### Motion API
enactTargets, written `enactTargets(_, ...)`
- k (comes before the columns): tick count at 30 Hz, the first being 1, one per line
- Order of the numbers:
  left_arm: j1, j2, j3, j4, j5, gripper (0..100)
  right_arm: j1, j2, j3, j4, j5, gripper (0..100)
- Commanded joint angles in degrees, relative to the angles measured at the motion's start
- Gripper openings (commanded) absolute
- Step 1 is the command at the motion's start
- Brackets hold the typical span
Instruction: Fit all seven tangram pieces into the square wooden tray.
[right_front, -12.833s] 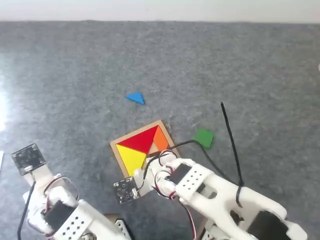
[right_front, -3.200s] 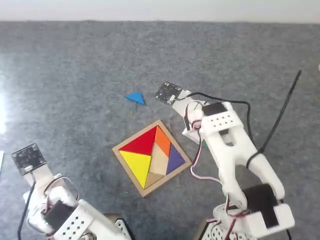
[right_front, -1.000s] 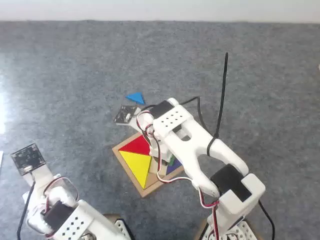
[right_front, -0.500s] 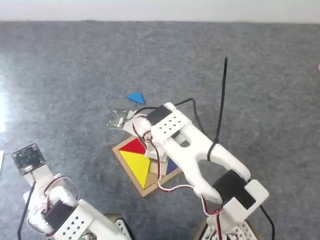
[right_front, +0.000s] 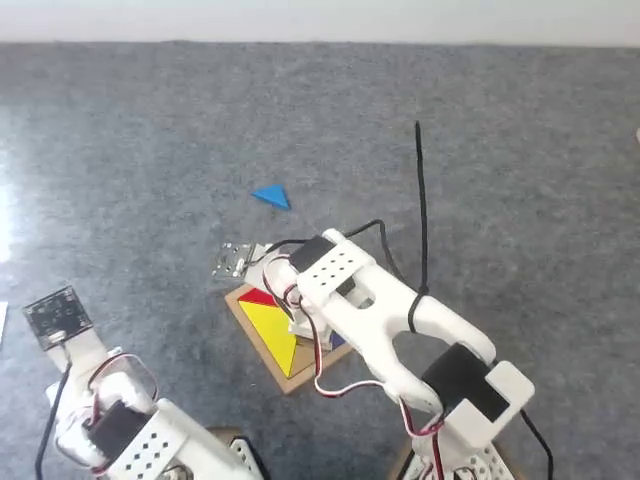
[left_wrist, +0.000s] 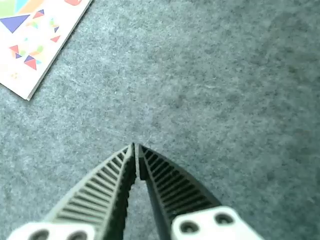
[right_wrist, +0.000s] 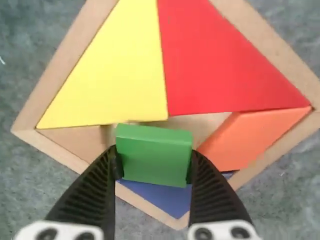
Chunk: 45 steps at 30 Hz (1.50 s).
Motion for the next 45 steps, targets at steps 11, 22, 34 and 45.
enactTargets(11, -0.3, -1.1, -0.9, -0.1, -0.4, 1, -0.9, -3.5, 1.0, 0.0, 4.7, 14.4)
enactTargets(22, -0.3, -1.1, -0.9, -0.1, -0.4, 1, -4.5, -3.6, 1.0, 3.8, 5.3, 16.9)
enactTargets(34, -0.3, -1.1, -0.9, 0.0, -0.4, 1, -3.0, -4.1, -0.4, 6.0, 9.1, 35.9)
enactTargets(45, -0.3, -1.1, -0.9, 0.0, -0.4, 1, 3.7, -14.2, -6.5, 8.4, 5.7, 28.0)
